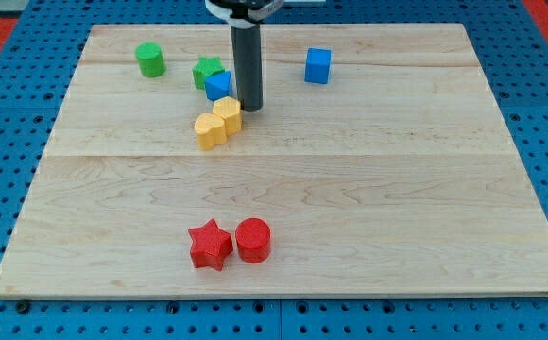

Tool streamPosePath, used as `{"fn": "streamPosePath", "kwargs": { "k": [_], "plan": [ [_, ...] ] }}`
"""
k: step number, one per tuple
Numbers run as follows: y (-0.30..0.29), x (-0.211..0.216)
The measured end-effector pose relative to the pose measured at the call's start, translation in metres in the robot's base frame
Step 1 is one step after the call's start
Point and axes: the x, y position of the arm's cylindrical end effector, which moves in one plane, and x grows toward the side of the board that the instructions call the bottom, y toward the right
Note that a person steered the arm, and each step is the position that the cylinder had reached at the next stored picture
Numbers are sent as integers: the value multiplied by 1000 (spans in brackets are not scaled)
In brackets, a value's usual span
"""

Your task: Push the blue triangle and the green star slightly up

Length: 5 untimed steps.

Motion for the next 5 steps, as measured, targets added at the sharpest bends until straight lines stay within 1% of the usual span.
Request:
{"fn": "streamPosePath", "kwargs": {
  "k": [1,2,3,5],
  "plan": [
    [3,26],
    [3,70],
    [-7,93],
    [-13,94]
  ]
}}
